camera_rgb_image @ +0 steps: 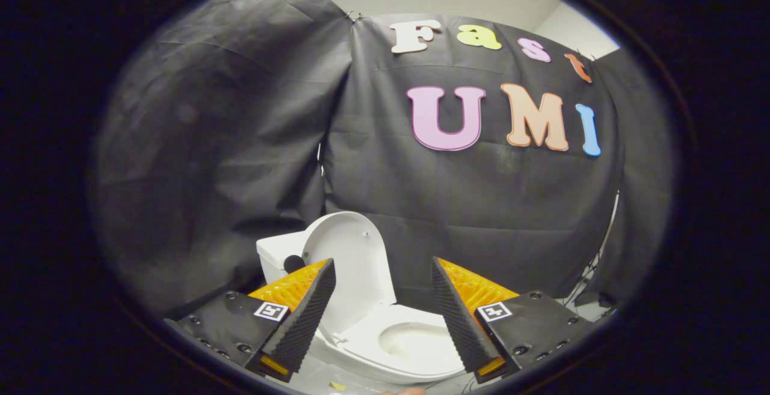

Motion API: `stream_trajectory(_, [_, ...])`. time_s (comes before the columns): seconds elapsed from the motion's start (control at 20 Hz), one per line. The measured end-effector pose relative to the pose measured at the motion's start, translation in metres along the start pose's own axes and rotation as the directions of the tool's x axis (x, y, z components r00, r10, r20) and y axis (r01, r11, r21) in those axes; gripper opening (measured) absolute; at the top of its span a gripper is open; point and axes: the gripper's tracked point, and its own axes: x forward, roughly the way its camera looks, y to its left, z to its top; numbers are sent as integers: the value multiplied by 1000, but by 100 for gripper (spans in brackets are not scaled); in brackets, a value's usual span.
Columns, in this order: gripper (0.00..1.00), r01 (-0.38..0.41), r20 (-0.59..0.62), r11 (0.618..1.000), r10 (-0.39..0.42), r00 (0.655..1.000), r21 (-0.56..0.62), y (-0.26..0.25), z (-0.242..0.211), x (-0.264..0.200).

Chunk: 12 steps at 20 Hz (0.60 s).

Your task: Open the toilet lid.

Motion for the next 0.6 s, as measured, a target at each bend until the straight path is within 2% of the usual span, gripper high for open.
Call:
stream_trajectory(0.35, [98, 8, -5, 998, -8, 1000, 65, -16, -11, -10])
stream_trajectory(0.6, [98, 21, -11, 998, -20, 1000, 57, -24, -23, -18])
